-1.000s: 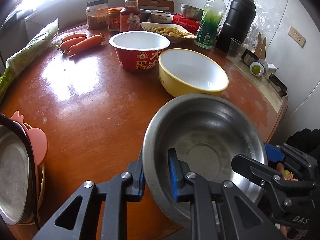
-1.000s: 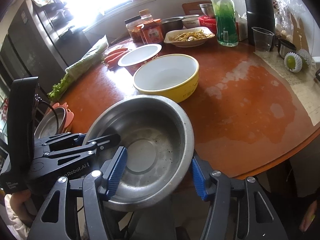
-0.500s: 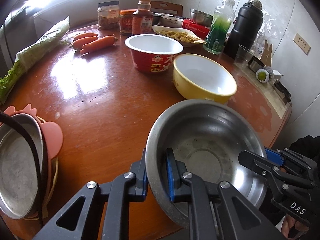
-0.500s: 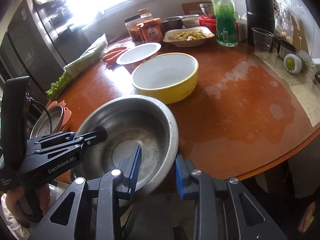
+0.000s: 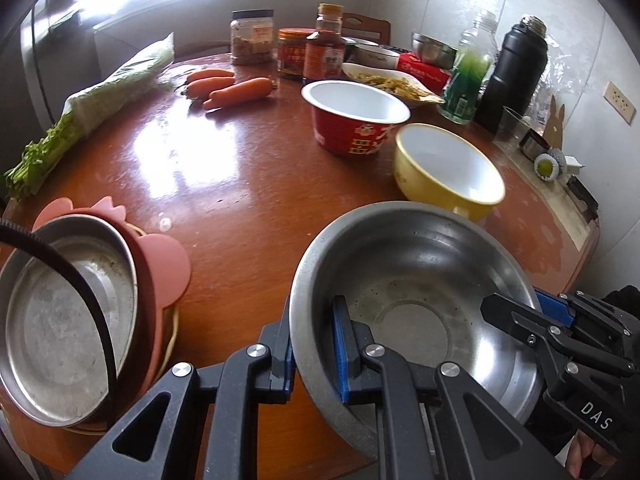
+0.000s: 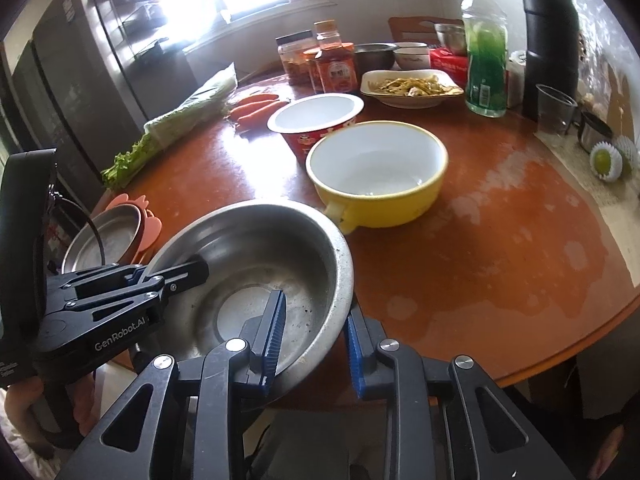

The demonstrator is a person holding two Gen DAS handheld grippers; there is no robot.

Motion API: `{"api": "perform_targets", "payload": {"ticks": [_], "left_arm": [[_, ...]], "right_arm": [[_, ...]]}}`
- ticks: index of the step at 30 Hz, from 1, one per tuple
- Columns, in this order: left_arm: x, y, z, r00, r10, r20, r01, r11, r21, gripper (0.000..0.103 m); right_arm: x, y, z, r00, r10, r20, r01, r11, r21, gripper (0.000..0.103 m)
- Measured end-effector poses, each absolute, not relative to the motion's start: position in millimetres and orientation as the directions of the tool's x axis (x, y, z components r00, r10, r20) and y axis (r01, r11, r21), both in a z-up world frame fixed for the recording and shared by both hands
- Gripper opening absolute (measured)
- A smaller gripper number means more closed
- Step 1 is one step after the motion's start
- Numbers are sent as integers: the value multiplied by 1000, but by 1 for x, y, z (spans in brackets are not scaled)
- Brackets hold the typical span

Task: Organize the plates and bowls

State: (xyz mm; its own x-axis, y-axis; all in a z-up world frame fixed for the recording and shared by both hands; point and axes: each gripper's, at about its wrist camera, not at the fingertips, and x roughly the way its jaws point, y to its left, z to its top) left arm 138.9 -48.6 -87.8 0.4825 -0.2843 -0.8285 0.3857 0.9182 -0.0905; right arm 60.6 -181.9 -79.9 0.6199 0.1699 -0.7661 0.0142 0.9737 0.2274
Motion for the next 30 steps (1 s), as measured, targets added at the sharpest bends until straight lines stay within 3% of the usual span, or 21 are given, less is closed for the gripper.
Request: {"api": "perform_targets", "payload": {"ticks": [30], "left_arm": [[133,-50,-93,539,-262,-801,336,938,-81,16]], "right_arm": [[63,-183,-87,632,152,-760,20,977,211,29]]}}
